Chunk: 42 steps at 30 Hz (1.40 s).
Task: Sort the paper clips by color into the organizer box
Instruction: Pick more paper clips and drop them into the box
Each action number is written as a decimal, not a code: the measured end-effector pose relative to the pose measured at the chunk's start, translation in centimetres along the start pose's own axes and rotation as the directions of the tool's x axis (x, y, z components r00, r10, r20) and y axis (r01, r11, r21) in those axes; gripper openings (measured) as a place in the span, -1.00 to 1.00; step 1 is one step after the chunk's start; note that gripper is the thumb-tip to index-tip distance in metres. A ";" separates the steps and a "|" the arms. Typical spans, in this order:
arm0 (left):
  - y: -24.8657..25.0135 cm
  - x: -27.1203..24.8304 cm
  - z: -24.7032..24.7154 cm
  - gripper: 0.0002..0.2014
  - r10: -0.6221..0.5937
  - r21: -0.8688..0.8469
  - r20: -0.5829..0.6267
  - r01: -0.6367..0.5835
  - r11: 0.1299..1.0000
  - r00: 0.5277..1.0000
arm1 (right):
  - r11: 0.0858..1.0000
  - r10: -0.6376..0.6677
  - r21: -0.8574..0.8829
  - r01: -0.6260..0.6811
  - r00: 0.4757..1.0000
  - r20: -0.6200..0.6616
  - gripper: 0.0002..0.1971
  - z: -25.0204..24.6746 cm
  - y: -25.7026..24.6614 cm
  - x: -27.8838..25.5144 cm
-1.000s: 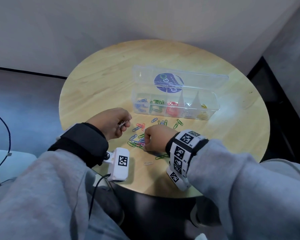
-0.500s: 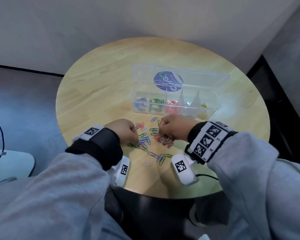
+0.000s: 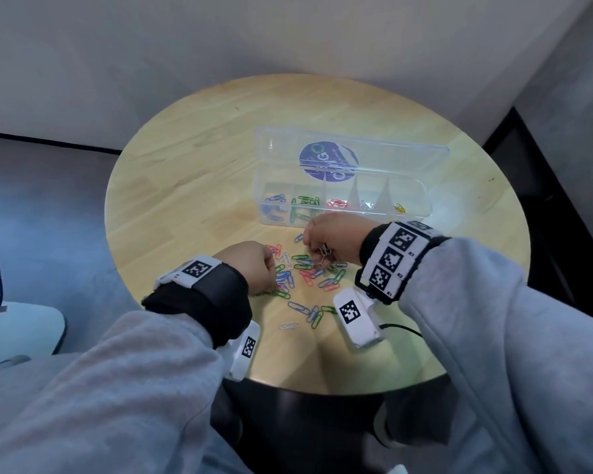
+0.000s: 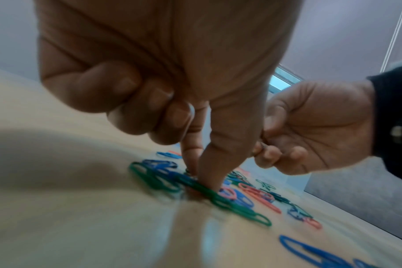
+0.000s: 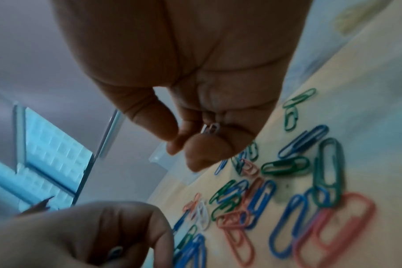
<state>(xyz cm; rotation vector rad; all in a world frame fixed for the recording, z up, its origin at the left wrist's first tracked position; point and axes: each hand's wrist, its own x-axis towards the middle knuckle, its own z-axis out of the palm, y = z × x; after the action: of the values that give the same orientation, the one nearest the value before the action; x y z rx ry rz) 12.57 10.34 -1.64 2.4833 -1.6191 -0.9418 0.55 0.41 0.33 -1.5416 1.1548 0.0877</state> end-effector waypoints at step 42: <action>-1.9 -1.4 -3.7 -0.63 -0.045 -0.904 0.172 0.176 0.390 0.984 | 0.998 -0.047 0.041 0.038 0.965 0.257 -0.66 1.4 2.6 -2.2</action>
<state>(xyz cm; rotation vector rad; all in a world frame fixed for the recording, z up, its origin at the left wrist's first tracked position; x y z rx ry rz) 15.63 11.31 1.40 1.7000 -0.5436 -1.4818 -1.61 3.21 -0.65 -1.4740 0.9120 0.2316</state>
